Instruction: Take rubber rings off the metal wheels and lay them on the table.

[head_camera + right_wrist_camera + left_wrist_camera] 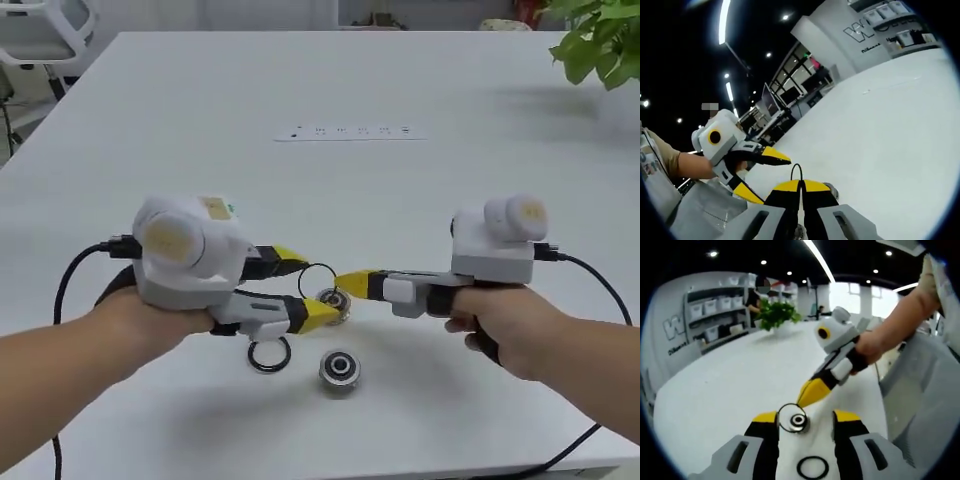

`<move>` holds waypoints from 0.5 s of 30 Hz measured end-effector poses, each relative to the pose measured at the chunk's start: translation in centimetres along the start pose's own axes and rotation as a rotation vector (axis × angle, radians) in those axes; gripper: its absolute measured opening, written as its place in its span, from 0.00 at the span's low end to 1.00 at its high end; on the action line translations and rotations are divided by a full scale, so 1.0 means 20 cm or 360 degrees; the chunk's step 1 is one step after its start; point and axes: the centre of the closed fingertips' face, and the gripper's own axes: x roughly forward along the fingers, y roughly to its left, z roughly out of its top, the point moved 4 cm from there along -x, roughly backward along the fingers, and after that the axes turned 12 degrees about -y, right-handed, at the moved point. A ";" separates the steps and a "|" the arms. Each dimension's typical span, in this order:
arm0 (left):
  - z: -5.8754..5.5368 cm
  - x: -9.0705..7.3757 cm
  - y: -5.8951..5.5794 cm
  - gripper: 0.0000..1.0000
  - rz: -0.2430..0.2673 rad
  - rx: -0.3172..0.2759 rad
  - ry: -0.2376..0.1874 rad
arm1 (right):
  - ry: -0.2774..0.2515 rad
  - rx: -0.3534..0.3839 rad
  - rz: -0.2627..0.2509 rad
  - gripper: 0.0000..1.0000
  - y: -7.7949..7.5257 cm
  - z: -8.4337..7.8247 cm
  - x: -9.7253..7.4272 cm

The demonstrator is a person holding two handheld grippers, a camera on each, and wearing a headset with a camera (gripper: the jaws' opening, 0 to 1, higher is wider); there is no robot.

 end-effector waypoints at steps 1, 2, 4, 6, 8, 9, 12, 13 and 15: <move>0.00 -0.01 0.00 0.45 0.0002 -0.0001 -0.0005 | 0.0000 0.0001 0.0005 0.00 0.01 0.00 0.00; 0.01 -0.03 0.00 0.46 0.0002 -0.0005 -0.0012 | 0.0000 0.0001 0.0007 0.00 0.01 0.00 0.00; 0.02 -0.06 -0.01 0.48 0.0005 -0.0007 -0.0024 | -0.0004 0.0007 0.0016 0.00 0.03 0.01 0.00; 0.03 -0.09 -0.02 0.49 0.0014 -0.0020 -0.0033 | -0.0003 0.0010 0.0023 0.00 0.04 0.01 0.01; 0.03 -0.12 -0.02 0.52 0.0024 -0.0036 -0.0045 | 0.0002 0.0012 0.0032 0.00 0.05 0.01 0.01; 0.03 -0.13 -0.03 0.53 0.0027 -0.0041 -0.0045 | 0.0005 0.0014 0.0037 0.00 0.06 0.00 0.01; 0.03 -0.16 -0.03 0.55 0.0035 -0.0044 -0.0052 | 0.0014 0.0024 0.0049 0.00 0.07 0.00 0.02; 0.03 -0.18 -0.04 0.55 0.0040 -0.0047 -0.0051 | 0.0018 0.0027 0.0054 0.00 0.08 -0.01 0.03; 0.01 -0.22 -0.04 0.57 0.0051 -0.0054 -0.0044 | 0.0028 0.0034 0.0064 0.00 0.10 -0.01 0.04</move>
